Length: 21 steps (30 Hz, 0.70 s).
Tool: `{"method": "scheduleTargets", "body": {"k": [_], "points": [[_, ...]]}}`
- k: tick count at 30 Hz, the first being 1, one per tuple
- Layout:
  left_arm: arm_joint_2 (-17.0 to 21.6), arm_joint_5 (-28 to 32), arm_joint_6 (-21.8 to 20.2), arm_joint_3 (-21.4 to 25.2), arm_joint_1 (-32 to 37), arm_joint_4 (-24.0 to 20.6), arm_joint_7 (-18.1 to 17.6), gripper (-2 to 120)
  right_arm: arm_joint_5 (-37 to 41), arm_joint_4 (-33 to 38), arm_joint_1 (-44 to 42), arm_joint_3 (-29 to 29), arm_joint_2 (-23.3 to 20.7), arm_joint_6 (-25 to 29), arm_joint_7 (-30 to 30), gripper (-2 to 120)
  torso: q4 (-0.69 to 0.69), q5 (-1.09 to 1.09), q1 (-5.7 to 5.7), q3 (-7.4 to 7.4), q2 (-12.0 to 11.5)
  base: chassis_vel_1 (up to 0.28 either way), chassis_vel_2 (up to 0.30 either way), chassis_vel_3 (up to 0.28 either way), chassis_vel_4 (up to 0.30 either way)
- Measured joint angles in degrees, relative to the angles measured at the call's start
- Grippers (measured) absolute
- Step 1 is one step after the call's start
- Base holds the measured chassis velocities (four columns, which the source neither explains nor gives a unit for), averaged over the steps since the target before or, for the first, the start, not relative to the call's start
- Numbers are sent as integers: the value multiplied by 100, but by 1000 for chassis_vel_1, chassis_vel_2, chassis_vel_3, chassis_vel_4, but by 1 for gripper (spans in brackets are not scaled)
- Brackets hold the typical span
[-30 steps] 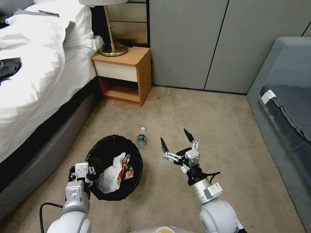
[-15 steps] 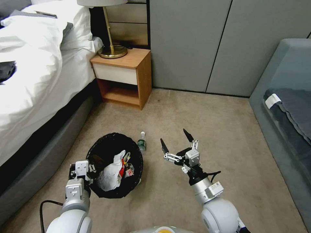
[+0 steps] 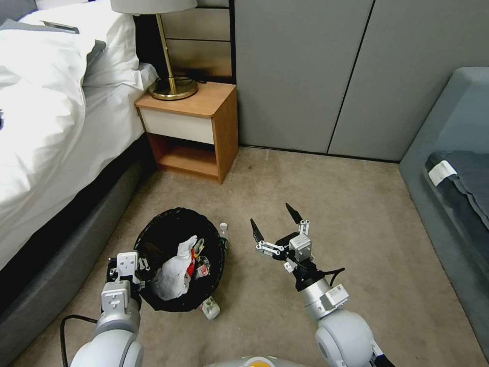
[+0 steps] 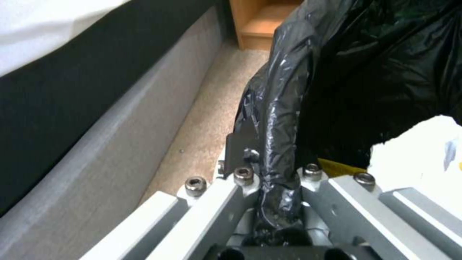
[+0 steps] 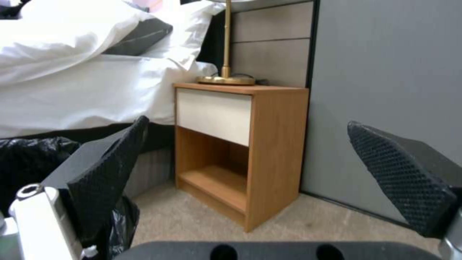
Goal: Pick up the trash bin, then pick up the garbage from the floor and place it into the trash bin.
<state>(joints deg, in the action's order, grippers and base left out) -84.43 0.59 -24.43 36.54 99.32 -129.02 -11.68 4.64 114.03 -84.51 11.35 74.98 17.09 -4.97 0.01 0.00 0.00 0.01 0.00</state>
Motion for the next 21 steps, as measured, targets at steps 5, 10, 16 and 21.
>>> {"method": "scheduleTargets", "body": {"k": [5, 10, 16, 21], "points": [[-6, 6, 8, -6, -9, -6, 0, 0, -35, 0, -22, 24, 2, 62, -59, 100, -1, 0, 0, 0, 0, -31, 26, 33, -13], [-9, 57, 13, -17, 2, -22, 0, 0, -61, 3, -51, 34, 5, 76, -104, 100, 0, 0, 0, -1, 0, 0, 0, 0, 0], [-23, 94, 11, -40, 10, -52, -2, 0, -95, 5, -78, 36, 23, 111, -150, 100, -1, 0, 0, -1, 0, 0, 0, 0, 0], [-27, 94, 6, -46, 12, -55, -2, 0, -113, 12, -94, 46, 30, 130, -168, 100, -1, 0, 0, -1, 0, 0, 0, 0, 0]]}}
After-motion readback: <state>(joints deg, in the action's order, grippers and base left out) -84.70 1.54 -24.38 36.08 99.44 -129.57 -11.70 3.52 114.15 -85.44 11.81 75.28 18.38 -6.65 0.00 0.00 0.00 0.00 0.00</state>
